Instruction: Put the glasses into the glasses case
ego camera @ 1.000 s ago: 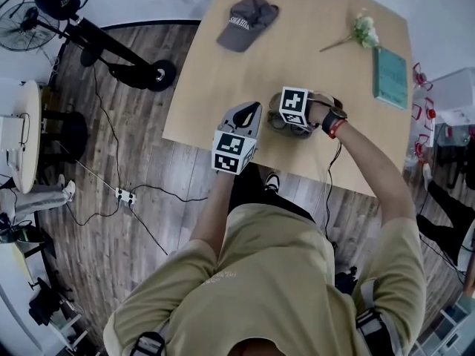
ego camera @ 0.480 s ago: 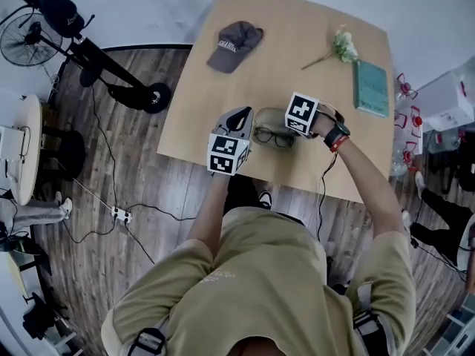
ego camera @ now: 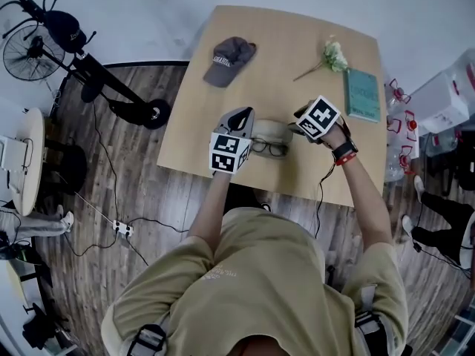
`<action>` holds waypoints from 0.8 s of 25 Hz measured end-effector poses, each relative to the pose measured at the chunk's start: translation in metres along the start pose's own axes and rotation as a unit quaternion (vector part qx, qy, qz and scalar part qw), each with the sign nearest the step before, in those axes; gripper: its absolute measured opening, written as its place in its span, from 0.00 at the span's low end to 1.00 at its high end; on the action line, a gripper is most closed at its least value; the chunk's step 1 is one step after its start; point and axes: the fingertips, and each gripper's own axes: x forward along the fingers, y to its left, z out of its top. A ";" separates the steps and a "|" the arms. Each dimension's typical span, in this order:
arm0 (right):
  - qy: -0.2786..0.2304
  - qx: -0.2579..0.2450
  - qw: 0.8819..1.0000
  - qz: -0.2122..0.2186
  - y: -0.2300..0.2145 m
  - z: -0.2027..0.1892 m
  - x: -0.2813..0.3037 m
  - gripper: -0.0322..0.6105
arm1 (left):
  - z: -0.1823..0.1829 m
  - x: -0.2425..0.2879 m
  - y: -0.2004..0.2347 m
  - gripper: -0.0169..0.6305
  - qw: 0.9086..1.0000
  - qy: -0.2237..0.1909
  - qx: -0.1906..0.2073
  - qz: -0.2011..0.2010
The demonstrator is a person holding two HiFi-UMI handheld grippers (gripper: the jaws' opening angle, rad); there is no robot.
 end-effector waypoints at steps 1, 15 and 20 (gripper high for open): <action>-0.020 0.009 1.000 -0.006 -0.002 0.004 -0.007 0.34 | 0.003 0.001 -0.001 0.06 1.000 -0.002 0.002 0.001; -0.216 0.109 0.964 -0.110 -0.026 0.024 -0.089 0.21 | 0.043 0.018 -0.009 0.06 0.999 -0.030 0.010 0.005; -0.252 0.131 0.948 -0.143 -0.023 0.027 -0.104 0.19 | 0.054 0.022 -0.015 0.06 0.999 -0.035 0.011 -0.003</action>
